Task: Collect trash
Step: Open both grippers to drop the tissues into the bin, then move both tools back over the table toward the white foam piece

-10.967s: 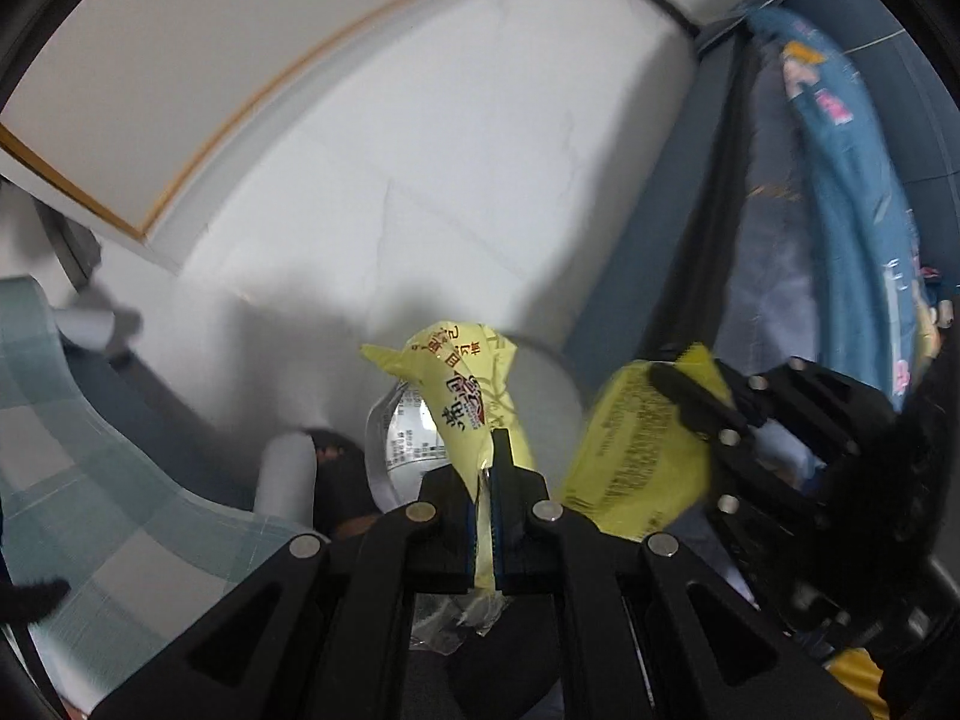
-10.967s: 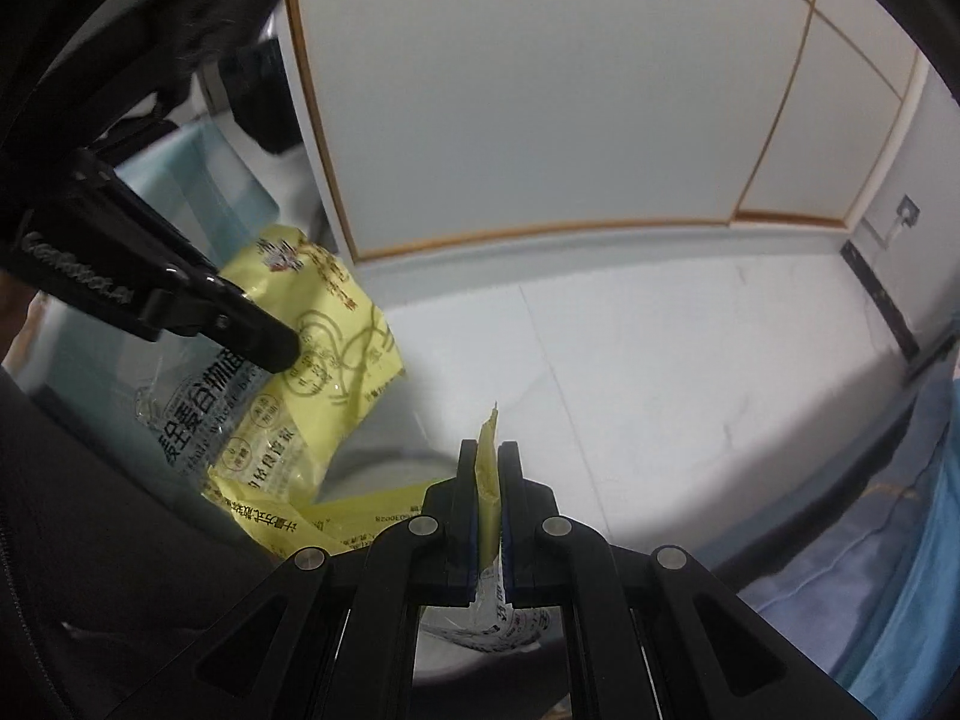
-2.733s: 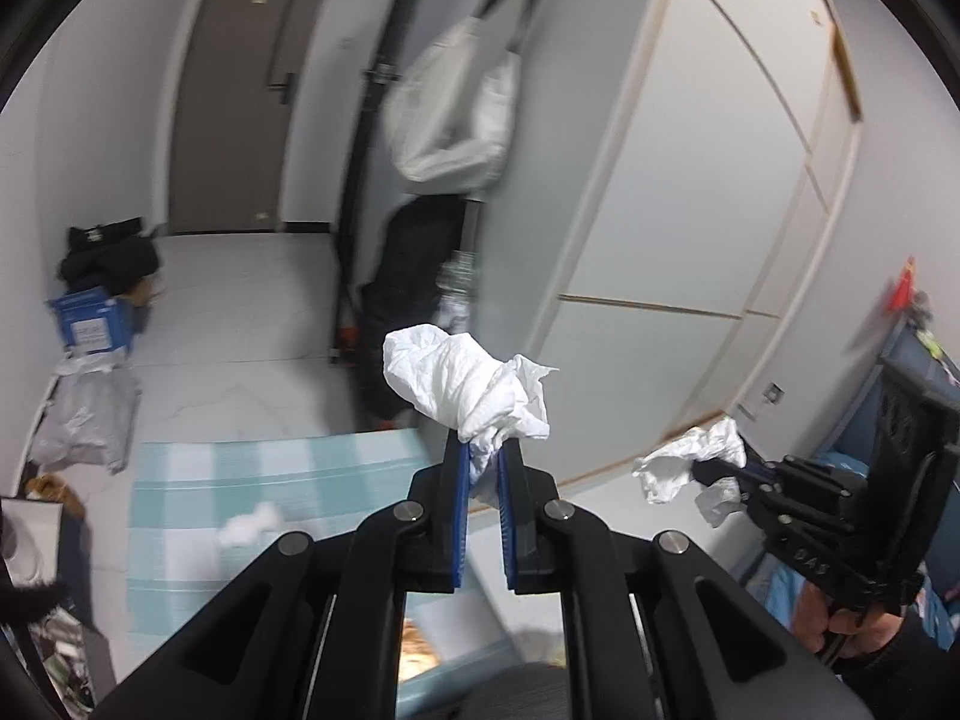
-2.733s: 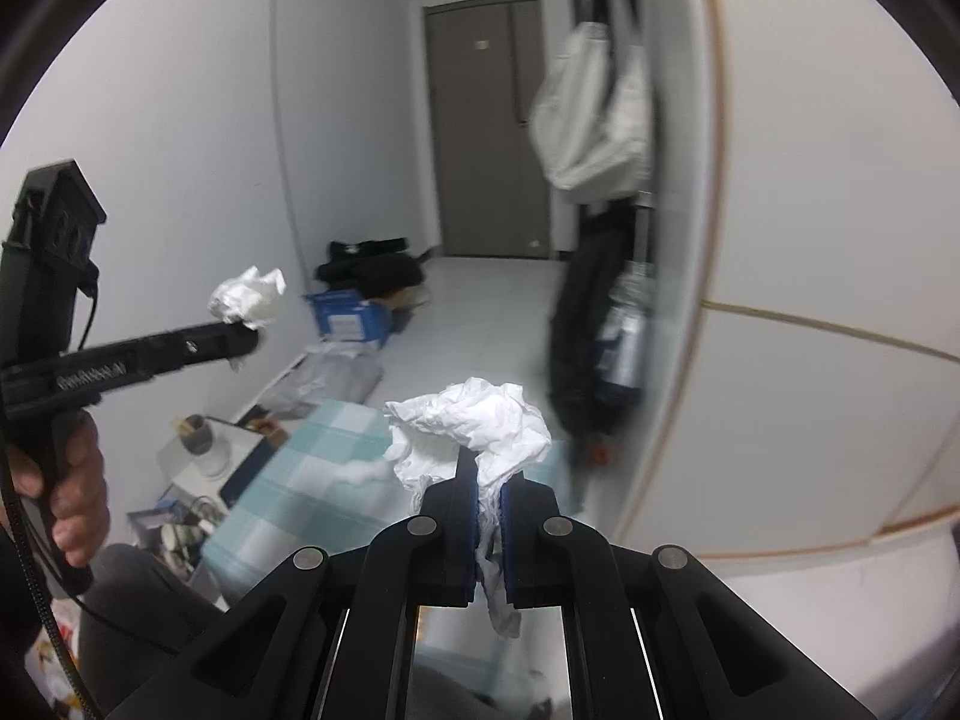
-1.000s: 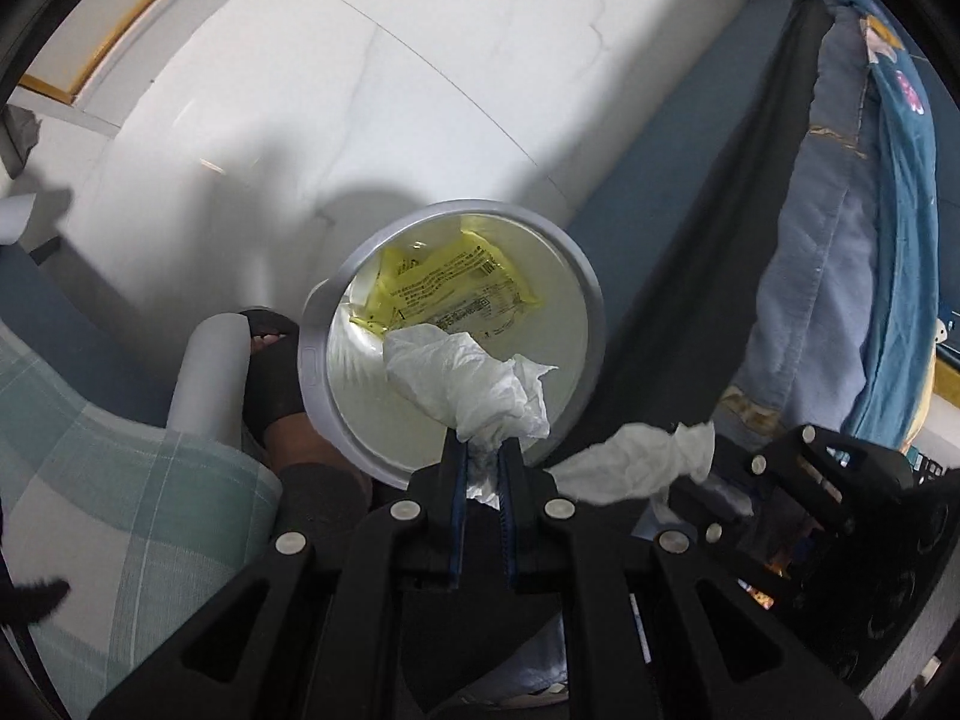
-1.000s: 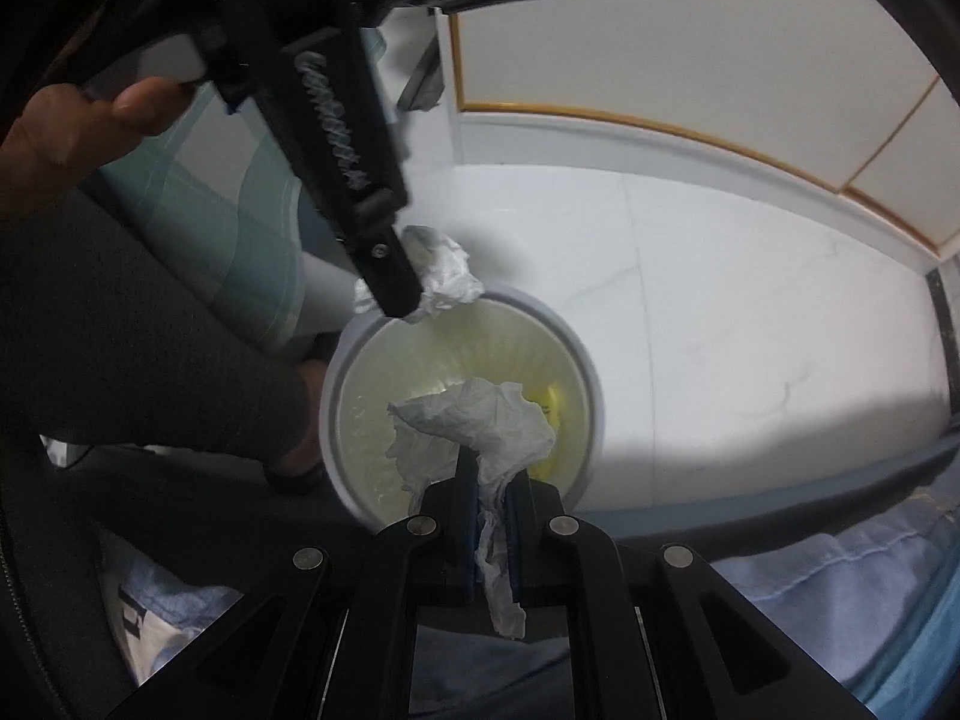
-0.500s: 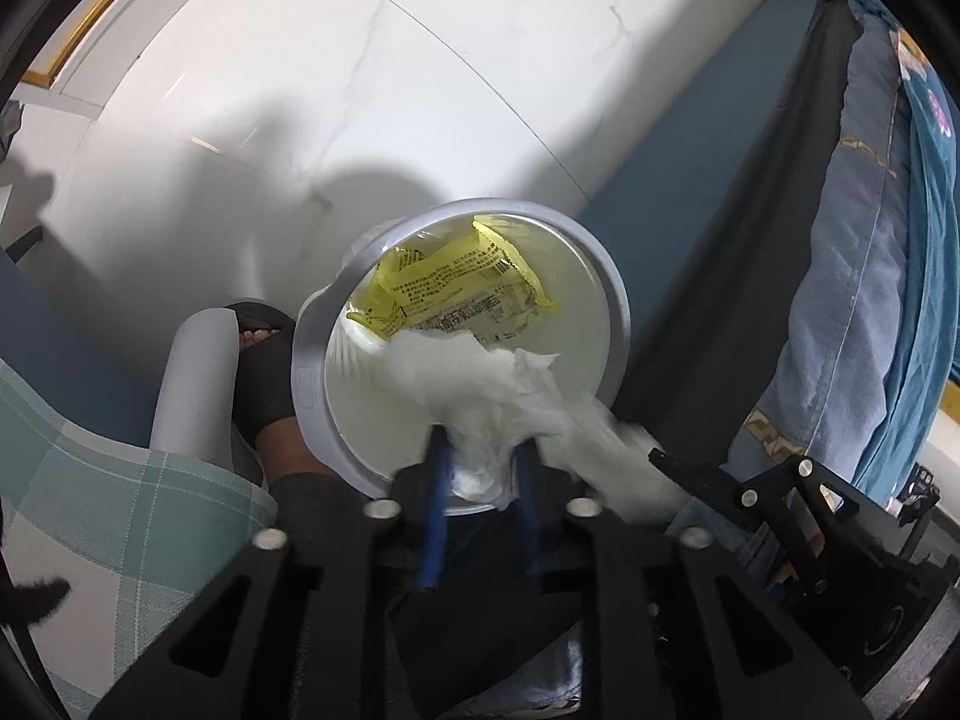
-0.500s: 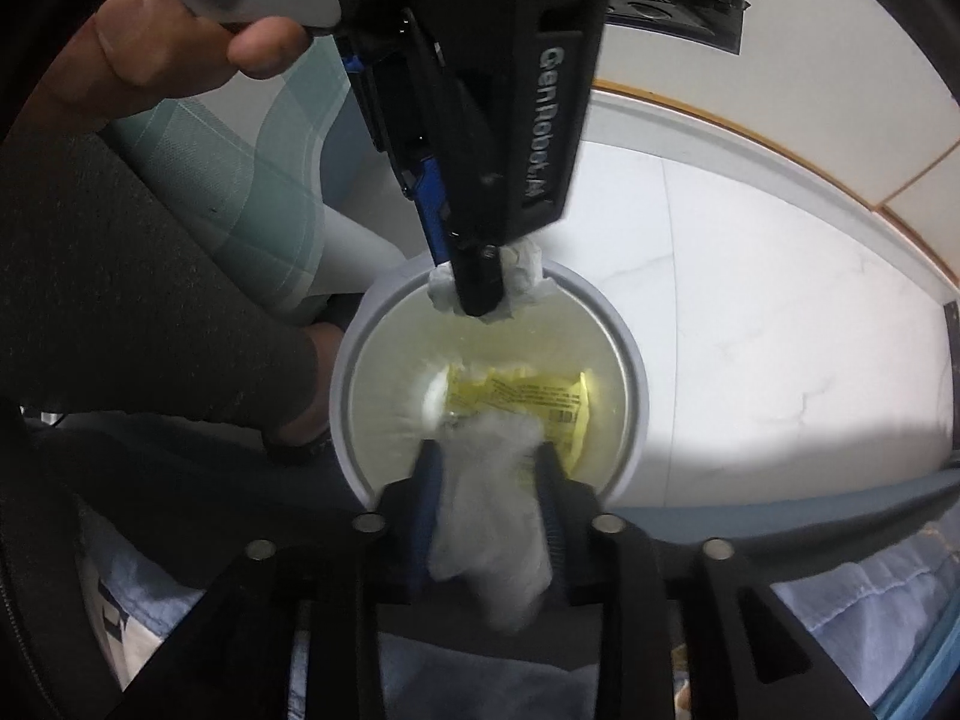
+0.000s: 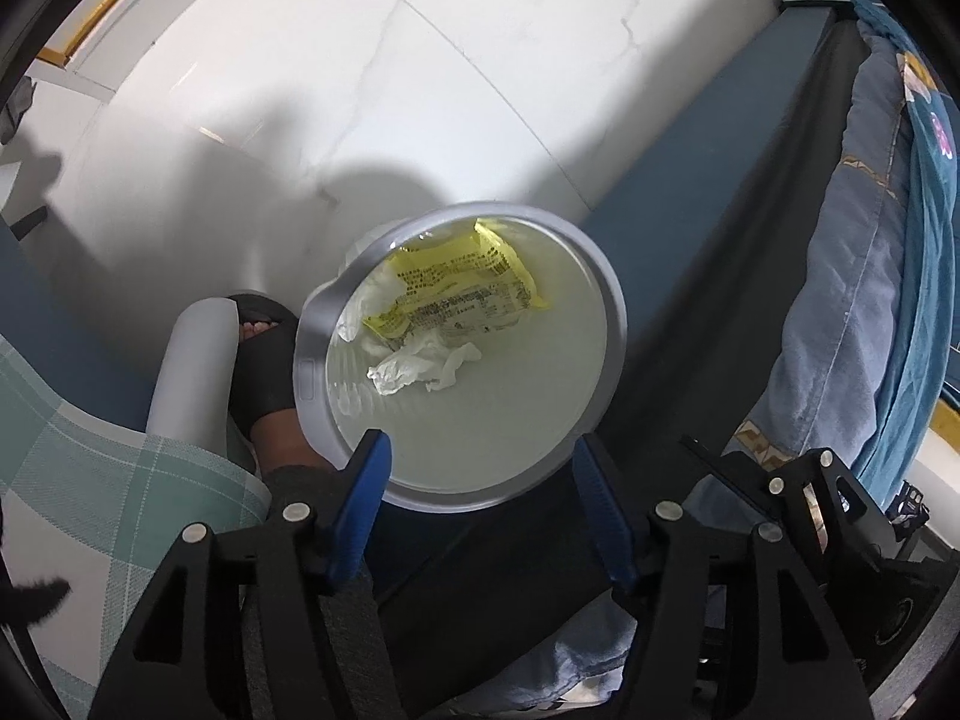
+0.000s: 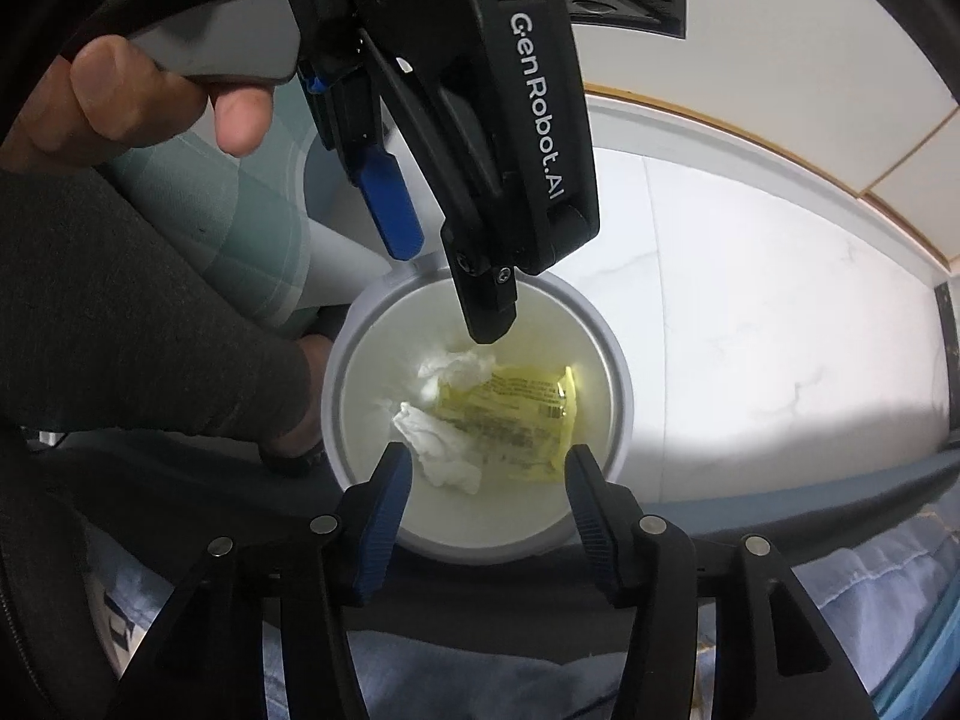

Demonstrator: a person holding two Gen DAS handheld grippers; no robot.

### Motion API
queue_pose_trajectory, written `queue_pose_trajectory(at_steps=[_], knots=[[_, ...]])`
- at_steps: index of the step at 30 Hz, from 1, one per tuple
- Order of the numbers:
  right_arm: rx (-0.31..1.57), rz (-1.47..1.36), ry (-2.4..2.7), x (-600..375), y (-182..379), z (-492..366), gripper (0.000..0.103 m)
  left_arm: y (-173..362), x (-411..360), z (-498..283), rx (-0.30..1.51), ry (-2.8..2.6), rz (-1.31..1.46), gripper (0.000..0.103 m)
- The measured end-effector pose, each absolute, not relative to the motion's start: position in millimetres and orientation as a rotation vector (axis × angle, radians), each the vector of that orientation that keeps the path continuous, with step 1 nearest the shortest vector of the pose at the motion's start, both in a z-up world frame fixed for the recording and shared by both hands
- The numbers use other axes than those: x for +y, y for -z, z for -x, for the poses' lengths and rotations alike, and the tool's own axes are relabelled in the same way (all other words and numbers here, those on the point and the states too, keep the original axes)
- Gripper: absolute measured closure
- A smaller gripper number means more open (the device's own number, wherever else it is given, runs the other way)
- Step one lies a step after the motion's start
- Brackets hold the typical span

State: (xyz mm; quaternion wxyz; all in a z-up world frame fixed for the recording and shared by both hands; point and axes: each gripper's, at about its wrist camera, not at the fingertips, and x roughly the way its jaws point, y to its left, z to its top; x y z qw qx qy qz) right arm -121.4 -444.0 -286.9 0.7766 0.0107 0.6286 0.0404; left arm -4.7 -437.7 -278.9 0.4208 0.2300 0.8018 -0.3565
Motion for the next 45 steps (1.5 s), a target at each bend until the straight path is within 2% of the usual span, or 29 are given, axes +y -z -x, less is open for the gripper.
queue_pose_trajectory(at_steps=[2, 6, 10, 17, 20, 25, 26, 28, 29, 35, 39, 45], knots=[[1.351, -0.045, -0.078, -447, 283, 123, 0.046, 275, -436, 4, 1.989, 0.884, -0.582, 0.041], [1.336, -0.094, -0.059, -458, 272, 126, 0.046, 259, -436, 0, 1.951, 0.887, -0.555, 0.039], [1.299, -0.139, -0.03, -469, 251, 133, 0.045, 232, -440, -7, 1.847, 0.872, -0.497, 0.038], [1.176, -0.222, 0.028, -486, 204, 146, 0.037, 165, -428, -31, 1.703, 0.878, -0.367, 0.034], [1.12, -0.242, 0.053, -489, 187, 148, 0.033, 121, -416, -50, 1.531, 0.82, -0.355, 0.034], [1.003, -0.239, 0.076, -483, 145, 144, 0.033, 49, -375, -72, 1.28, 0.696, -0.253, 0.032], [0.974, -0.242, 0.076, -481, 135, 141, 0.033, 38, -367, -72, 1.234, 0.677, -0.245, 0.03], [0.927, -0.246, 0.078, -474, 121, 137, 0.03, 14, -346, -72, 1.133, 0.619, -0.239, 0.02], [0.9, -0.247, 0.077, -470, 113, 134, 0.029, 5, -336, -72, 1.104, 0.586, -0.241, 0.02], [0.77, -0.231, 0.054, -440, 63, 114, 0.025, -38, -264, -64, 0.943, 0.471, -0.114, 0.019], [0.716, -0.119, 0.086, -409, 35, 100, 0.024, -59, -217, -58, 0.829, 0.371, -0.036, 0.009], [0.601, -0.081, 0.029, -365, -7, 80, 0.019, -87, -165, -57, 0.71, 0.258, 0.035, 0.003]])
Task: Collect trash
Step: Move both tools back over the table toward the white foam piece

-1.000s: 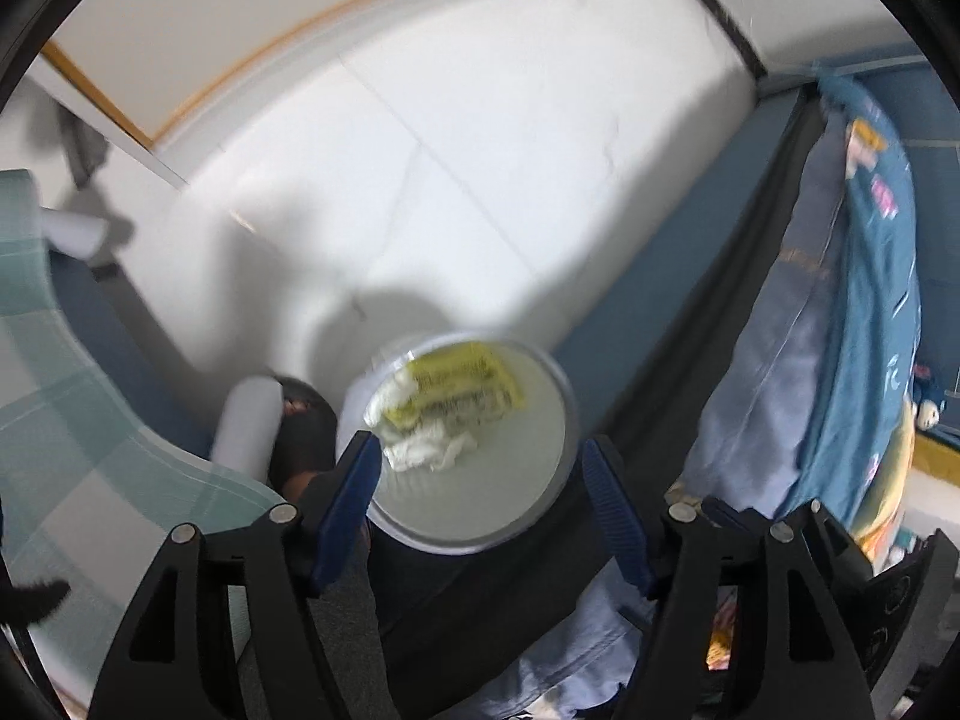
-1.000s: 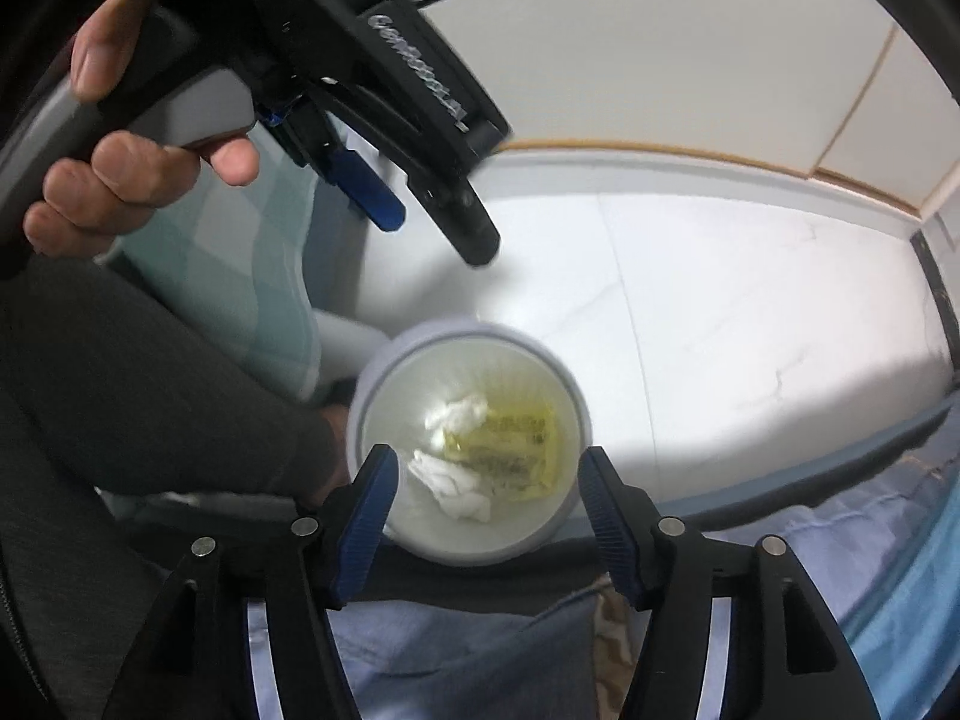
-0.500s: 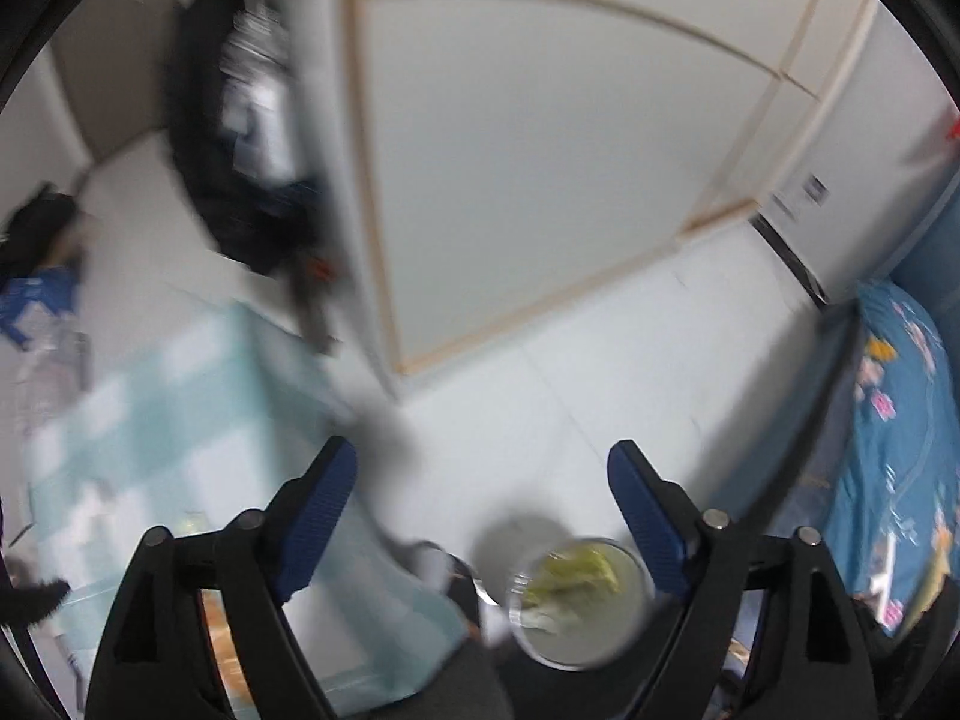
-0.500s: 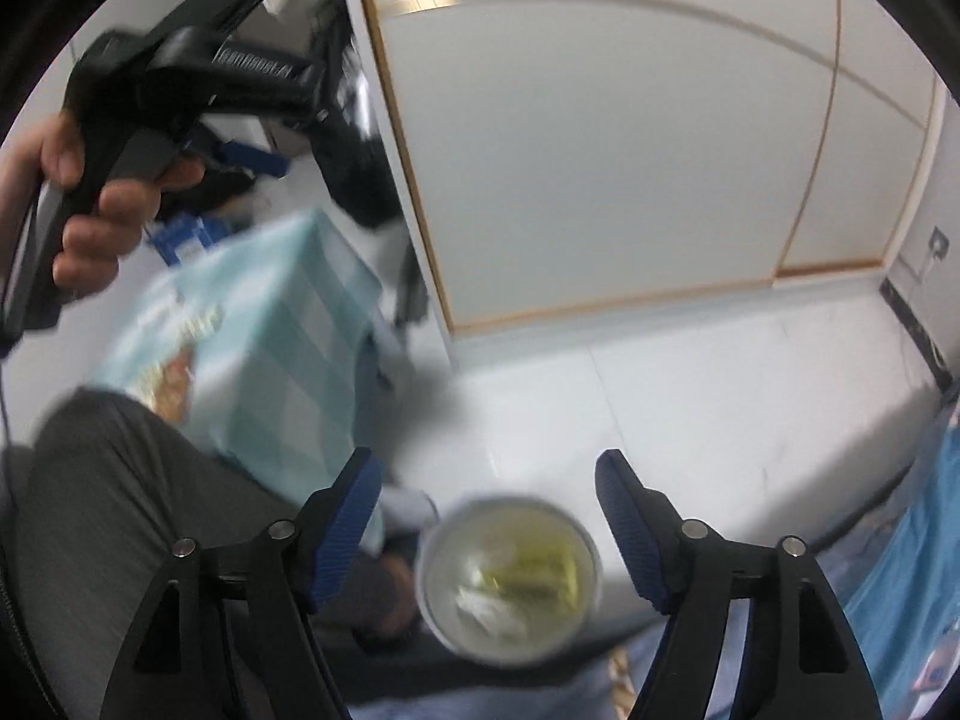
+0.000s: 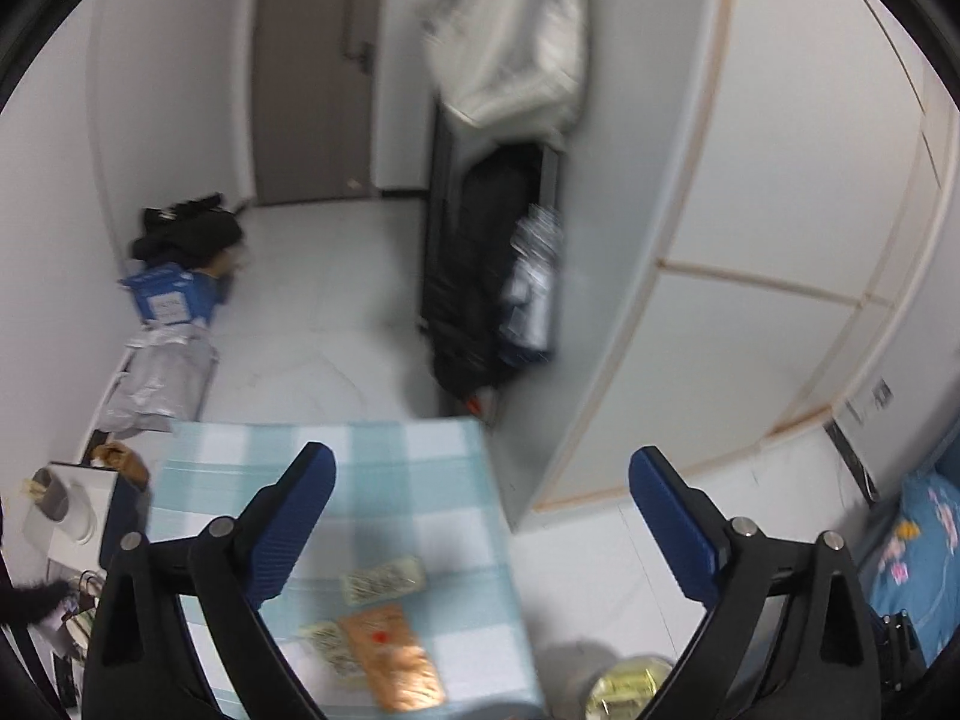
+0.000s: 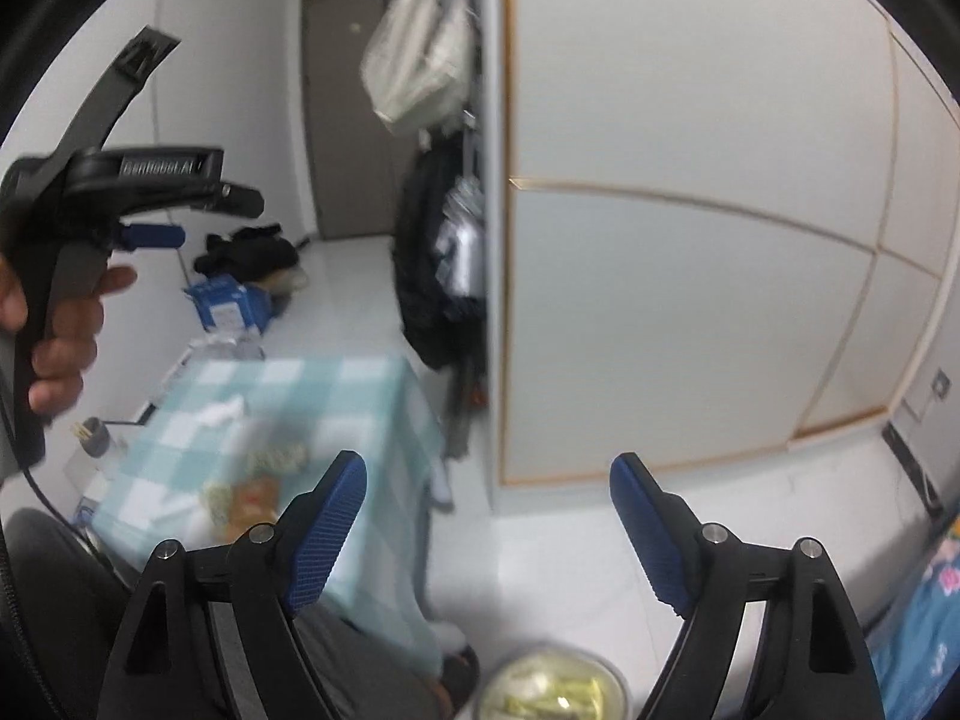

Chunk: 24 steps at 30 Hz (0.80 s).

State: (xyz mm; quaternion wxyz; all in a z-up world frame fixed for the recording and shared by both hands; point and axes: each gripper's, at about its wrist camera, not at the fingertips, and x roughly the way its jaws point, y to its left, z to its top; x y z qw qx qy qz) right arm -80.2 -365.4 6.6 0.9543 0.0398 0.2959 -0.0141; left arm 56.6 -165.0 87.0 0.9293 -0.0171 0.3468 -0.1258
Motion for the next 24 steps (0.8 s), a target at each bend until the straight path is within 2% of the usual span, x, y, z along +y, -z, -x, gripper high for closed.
queue_pose_trajectory(at_steps=[10, 17, 24], knots=[[0.468, 0.001, -0.152, -272, -40, 36, 0.008, -95, -90, -53, 0.574, 0.106, 0.092, 0.001], [0.448, 0.059, -0.207, -214, -36, 4, 0.004, -68, -40, -57, 0.579, 0.051, 0.121, 0.001], [0.473, 0.058, -0.264, -180, -27, -26, 0.004, -15, 5, -85, 0.651, -0.007, 0.157, 0.001]])
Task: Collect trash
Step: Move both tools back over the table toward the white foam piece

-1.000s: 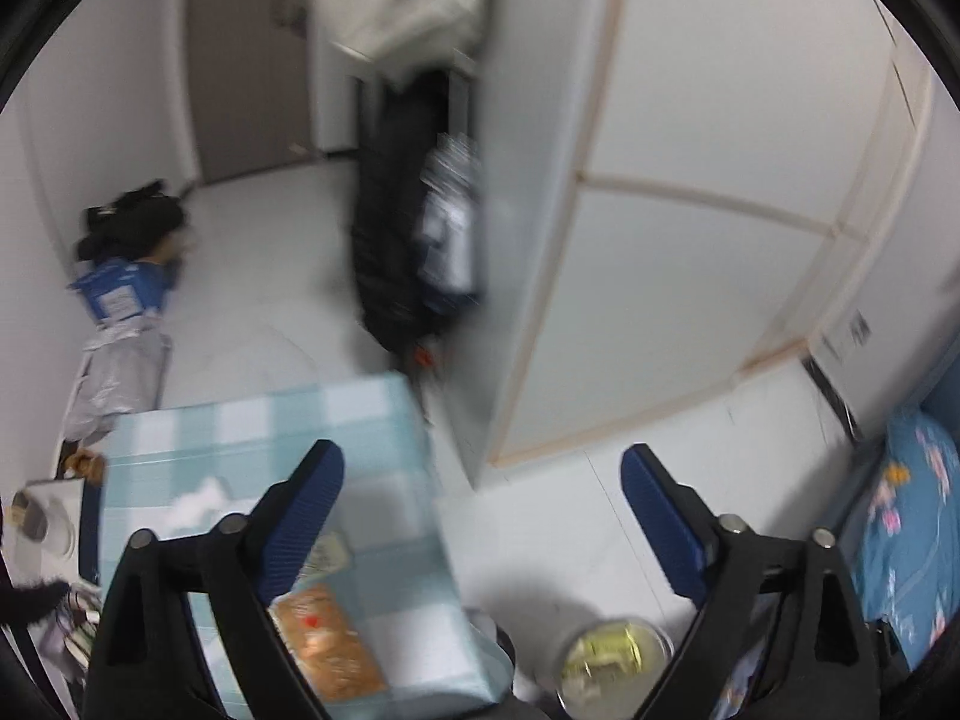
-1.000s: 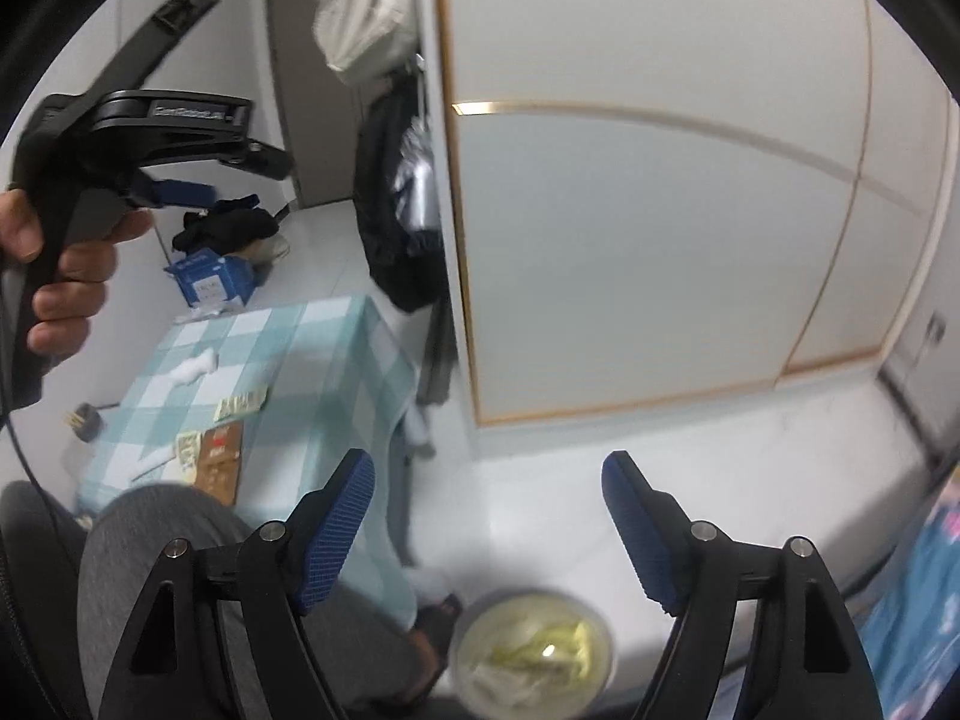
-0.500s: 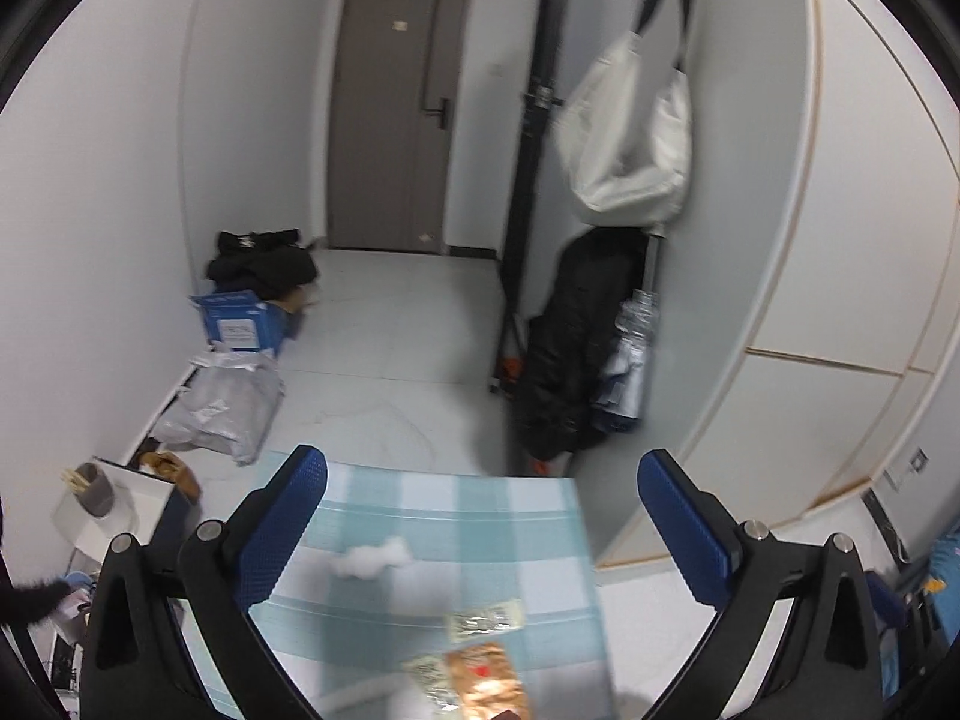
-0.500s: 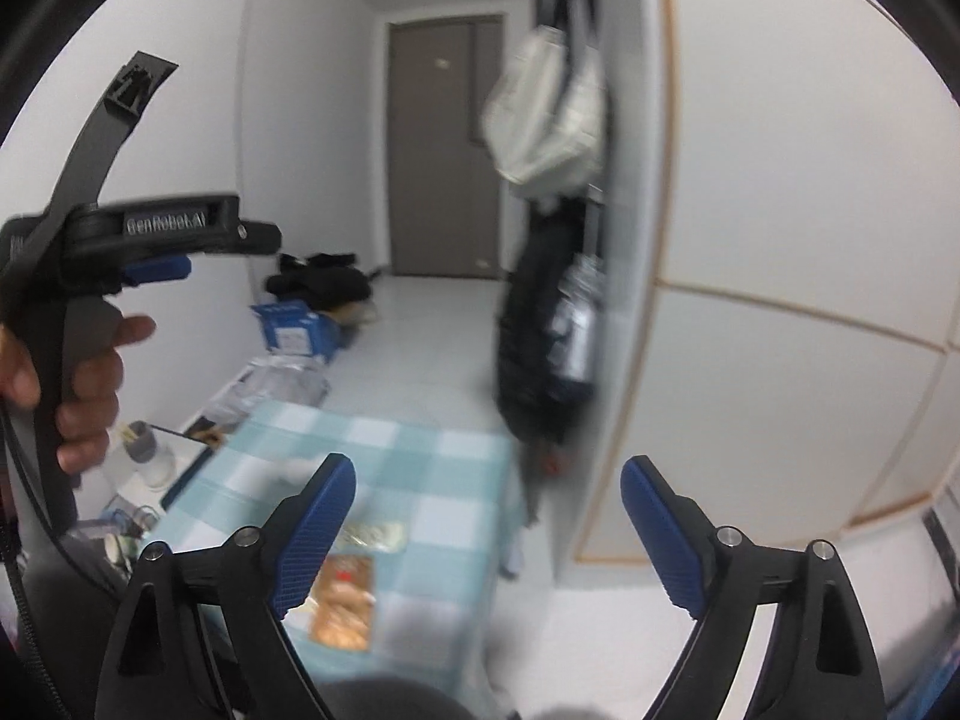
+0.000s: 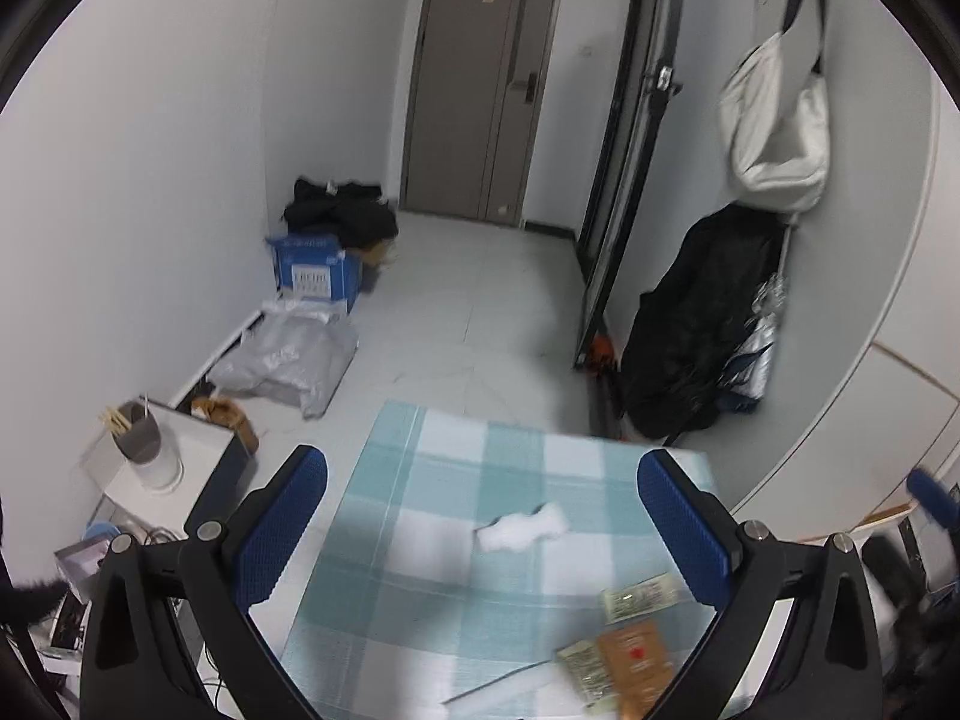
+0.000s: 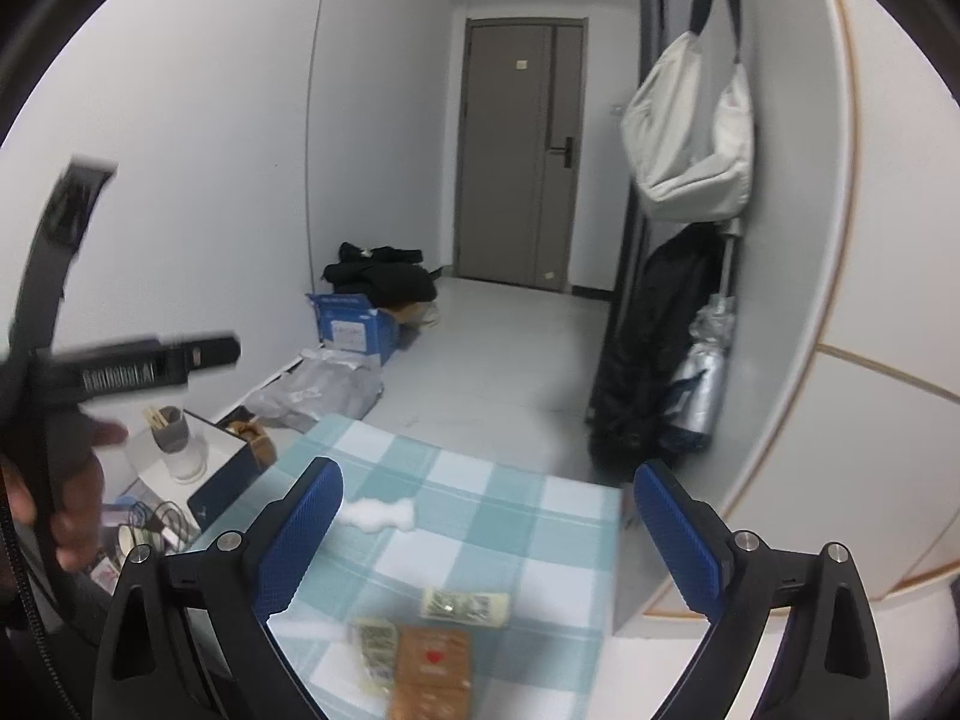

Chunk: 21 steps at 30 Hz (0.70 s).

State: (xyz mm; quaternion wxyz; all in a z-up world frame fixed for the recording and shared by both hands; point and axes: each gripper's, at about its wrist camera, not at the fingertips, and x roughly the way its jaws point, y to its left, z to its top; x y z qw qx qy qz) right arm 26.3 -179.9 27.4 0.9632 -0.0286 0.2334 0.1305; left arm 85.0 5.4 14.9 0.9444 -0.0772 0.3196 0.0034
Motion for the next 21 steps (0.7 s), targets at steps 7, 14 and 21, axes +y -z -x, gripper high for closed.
queue_pose_trajectory(at_steps=[7, 14, 21], knots=[[0.549, 0.045, -0.301, -152, -4, -78, 0.004, 44, -5, -101, 0.819, 0.142, 0.037, 0.001], [0.603, 0.018, -0.333, -137, 30, -114, 0.004, 87, -23, -104, 1.004, 0.336, -0.003, 0.002], [0.665, -0.002, -0.328, -148, 60, -127, 0.005, 116, -52, -86, 1.081, 0.434, -0.21, 0.002]])
